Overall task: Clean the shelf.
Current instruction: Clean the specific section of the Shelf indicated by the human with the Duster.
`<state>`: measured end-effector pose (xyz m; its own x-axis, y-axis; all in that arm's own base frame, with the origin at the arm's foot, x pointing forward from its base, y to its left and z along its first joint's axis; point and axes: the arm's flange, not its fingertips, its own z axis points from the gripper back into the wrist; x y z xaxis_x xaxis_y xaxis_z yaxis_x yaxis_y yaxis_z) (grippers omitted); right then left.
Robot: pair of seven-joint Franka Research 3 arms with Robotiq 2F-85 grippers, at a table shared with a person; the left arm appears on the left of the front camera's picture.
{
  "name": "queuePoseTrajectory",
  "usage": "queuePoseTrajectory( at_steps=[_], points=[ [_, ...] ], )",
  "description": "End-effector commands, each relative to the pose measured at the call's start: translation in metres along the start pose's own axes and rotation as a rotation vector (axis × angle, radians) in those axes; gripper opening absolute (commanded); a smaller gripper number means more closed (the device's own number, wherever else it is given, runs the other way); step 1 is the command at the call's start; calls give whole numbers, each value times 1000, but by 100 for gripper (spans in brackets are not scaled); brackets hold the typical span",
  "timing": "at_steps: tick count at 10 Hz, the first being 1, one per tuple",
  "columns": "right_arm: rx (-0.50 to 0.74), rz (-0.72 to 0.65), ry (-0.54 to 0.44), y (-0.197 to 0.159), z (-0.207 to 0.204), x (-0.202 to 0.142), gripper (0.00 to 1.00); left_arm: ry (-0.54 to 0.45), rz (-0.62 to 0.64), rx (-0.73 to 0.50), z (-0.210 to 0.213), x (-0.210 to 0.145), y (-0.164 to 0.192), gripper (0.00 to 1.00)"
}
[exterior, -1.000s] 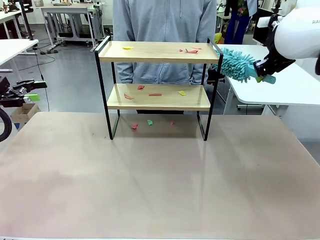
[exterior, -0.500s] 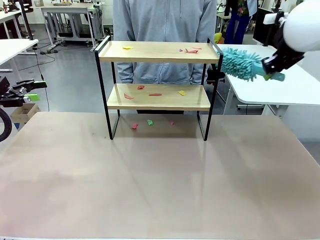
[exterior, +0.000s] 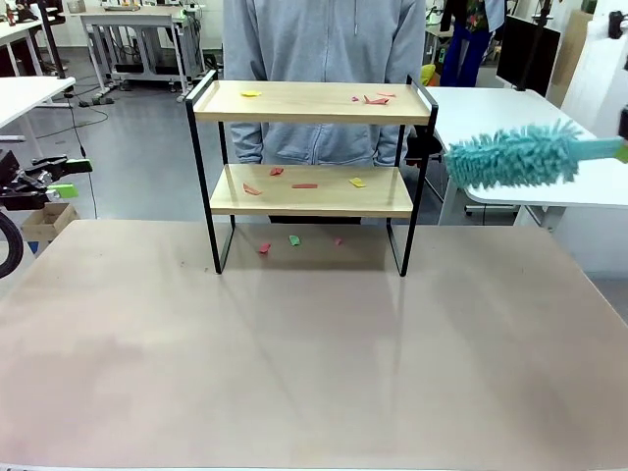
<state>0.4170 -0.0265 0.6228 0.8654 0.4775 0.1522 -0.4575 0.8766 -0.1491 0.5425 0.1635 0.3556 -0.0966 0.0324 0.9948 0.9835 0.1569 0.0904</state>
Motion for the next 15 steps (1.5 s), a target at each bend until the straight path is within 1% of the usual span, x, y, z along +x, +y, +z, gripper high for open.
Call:
queuePoseTrajectory(
  at_steps=[1,3,5,6,8,10,12,13,15],
  points=[
    [8,215,118,5,16,-13,13,4,-13,1,0,2,-2,100],
    [70,416,214,26,14,-33,13,4,-13,1,0,2,-2,100],
    [168,592,270,49,6,-43,13,4,-13,1,0,2,-2,100],
    [231,668,285,63,-1,-45,13,4,-13,1,0,2,-2,100],
    [366,788,272,90,-15,-42,13,4,-13,1,0,2,-2,100],
    [451,839,265,104,-30,-35,13,4,-13,1,0,2,-2,100],
    [477,822,264,104,-37,-27,13,4,-13,1,0,2,-2,100],
    [426,823,271,112,-34,-33,13,4,-13,1,0,2,-2,100],
    [426,823,271,112,-34,-33,13,4,-13,1,0,2,-2,100]
  ],
)
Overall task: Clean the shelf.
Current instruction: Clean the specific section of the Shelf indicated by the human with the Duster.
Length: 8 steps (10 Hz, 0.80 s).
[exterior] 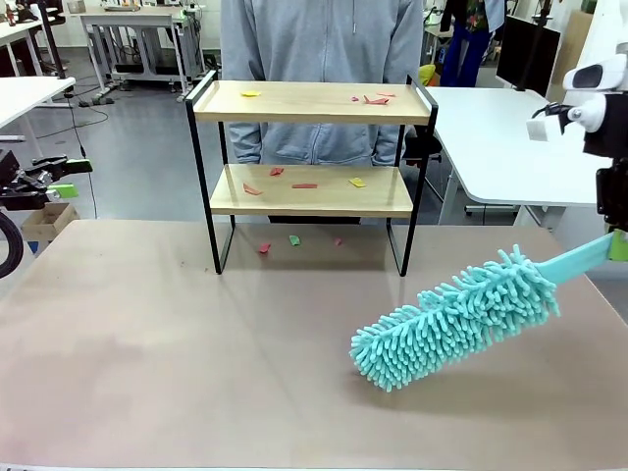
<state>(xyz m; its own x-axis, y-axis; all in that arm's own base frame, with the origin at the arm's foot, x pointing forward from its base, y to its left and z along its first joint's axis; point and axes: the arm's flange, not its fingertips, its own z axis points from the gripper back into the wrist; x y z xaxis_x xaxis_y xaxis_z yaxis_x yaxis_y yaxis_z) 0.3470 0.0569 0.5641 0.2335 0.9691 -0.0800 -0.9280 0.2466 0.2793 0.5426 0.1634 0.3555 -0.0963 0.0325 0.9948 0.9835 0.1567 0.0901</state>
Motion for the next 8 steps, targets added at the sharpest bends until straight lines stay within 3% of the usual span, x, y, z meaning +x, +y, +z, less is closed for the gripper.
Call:
queuePoseTrajectory(
  at_steps=[1,8],
  points=[
    [-13,0,0,3,3,-4,13,4,-13,1,0,2,-2,100],
    [-13,0,0,3,3,-4,13,4,-13,1,0,2,-2,100]
  ],
)
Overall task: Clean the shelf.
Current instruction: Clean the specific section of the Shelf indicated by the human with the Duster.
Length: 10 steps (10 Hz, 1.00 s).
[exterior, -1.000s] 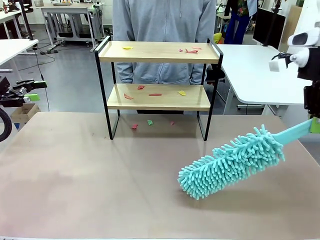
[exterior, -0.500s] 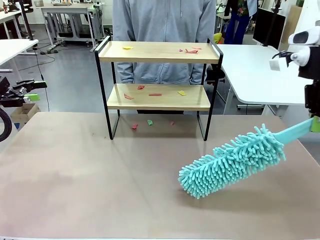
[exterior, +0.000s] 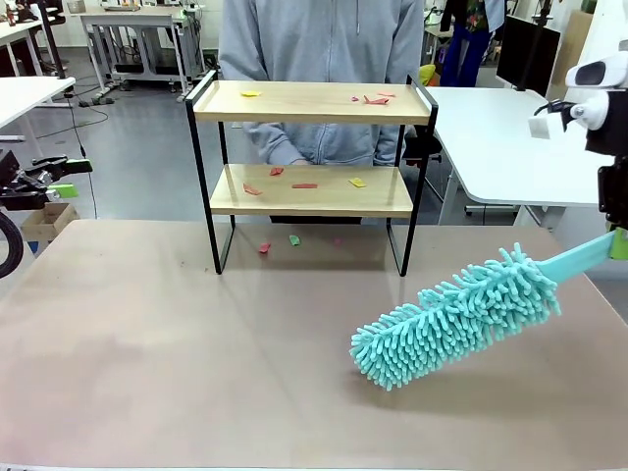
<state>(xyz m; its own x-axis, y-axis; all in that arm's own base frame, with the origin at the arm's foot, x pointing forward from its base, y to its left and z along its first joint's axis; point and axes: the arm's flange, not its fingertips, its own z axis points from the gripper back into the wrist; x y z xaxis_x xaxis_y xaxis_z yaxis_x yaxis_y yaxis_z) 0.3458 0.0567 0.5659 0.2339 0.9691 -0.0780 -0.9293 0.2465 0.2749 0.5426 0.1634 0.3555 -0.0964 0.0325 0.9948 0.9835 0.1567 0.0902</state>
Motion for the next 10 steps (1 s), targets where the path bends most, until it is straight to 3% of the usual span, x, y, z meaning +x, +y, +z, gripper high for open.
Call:
queuePoseTrajectory(
  at_steps=[1,10],
  points=[
    [-8,0,2,2,2,-3,13,4,-13,1,0,2,-2,100],
    [-8,0,2,2,2,-3,13,4,-13,1,0,2,-2,100]
  ],
)
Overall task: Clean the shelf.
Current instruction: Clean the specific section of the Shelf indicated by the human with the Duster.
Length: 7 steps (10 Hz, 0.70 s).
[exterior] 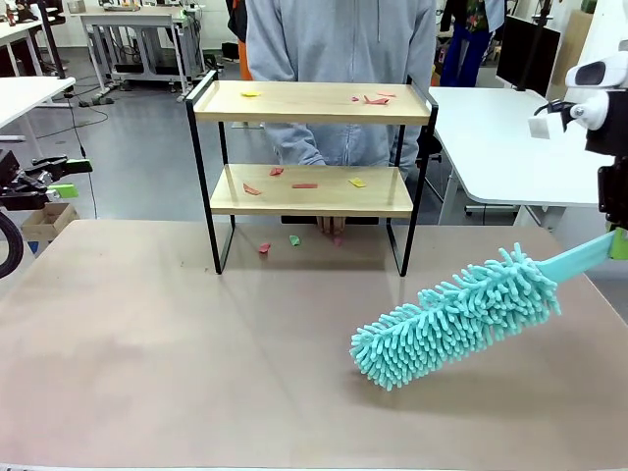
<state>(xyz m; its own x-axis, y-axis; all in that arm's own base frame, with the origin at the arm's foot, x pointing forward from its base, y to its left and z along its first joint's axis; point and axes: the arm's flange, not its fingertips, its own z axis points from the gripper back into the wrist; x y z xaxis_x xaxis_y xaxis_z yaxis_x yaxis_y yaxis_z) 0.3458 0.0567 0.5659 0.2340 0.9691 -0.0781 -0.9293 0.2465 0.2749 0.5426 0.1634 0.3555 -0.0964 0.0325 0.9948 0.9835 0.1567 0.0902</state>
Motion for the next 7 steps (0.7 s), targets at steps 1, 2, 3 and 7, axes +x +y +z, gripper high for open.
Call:
queuePoseTrajectory(
  at_steps=[1,2,3,7],
  points=[
    [-8,0,2,2,2,-3,13,4,-13,1,0,2,-2,100],
    [-8,0,2,2,2,-3,13,4,-13,1,0,2,-2,100],
    [-8,0,2,2,2,-3,13,4,-13,1,0,2,-2,100],
    [-8,0,2,2,2,-3,13,4,-13,1,0,2,-2,100]
  ],
)
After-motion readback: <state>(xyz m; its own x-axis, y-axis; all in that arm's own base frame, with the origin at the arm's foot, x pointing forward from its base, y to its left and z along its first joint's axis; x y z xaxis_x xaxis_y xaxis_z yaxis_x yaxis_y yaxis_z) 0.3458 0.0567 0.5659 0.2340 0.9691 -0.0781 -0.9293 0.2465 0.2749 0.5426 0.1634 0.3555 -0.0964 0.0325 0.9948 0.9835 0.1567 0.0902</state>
